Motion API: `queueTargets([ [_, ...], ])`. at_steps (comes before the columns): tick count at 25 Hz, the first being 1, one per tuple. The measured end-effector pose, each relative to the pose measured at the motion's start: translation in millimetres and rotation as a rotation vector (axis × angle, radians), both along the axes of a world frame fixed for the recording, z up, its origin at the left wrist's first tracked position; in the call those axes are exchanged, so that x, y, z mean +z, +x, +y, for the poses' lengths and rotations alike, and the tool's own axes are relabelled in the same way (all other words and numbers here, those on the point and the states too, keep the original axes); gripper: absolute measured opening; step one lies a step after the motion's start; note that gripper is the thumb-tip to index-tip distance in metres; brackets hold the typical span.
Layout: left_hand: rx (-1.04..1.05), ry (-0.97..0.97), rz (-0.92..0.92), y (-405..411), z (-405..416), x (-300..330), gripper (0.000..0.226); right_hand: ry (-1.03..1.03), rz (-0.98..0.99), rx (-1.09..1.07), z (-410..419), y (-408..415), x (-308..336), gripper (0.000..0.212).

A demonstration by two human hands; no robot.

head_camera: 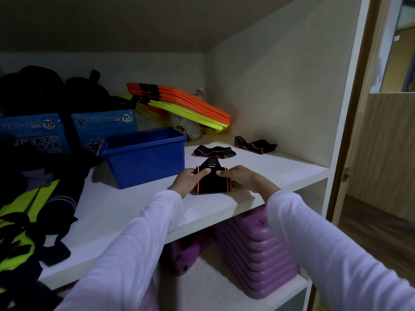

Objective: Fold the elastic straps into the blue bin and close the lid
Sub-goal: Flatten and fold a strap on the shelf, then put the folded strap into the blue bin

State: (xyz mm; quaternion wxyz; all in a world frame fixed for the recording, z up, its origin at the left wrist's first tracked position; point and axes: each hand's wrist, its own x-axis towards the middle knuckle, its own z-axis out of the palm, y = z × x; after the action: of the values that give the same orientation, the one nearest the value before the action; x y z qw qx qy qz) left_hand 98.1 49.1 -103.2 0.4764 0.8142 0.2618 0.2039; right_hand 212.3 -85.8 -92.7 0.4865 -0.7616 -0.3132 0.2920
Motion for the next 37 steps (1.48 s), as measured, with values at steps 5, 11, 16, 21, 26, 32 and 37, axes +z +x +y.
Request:
queueTargets([
  [5,0.052,0.046,0.181,11.5,5.7,6.8,0.065,0.017,0.103,0.0,6.4,7.0,1.8,0.051],
  [11,-0.03,-0.123,0.06,12.6,3.3,1.0,0.036,0.064,0.144,0.07,8.9,7.7,4.3,0.043],
  [16,-0.017,-0.152,-0.175,0.6,-1.0,11.2,0.023,0.166,0.163,0.2,13.9,6.0,10.1,0.018],
  [21,0.13,-0.181,-0.501,-33.3,9.5,37.4,0.018,0.348,0.076,0.265,49.9,-18.1,39.6,0.015],
  [26,0.272,-0.11,-0.663,-69.5,50.6,68.7,0.018,0.432,0.058,0.382,101.6,-48.4,73.9,0.011],
  [32,0.352,-0.047,-0.668,-93.7,87.5,98.1,0.024,0.483,0.066,0.485,142.8,-66.2,108.9,0.013],
  [37,0.611,0.114,-0.571,-104.8,130.6,110.1,0.04,0.528,0.092,0.35,183.0,-72.8,125.7,0.029],
])
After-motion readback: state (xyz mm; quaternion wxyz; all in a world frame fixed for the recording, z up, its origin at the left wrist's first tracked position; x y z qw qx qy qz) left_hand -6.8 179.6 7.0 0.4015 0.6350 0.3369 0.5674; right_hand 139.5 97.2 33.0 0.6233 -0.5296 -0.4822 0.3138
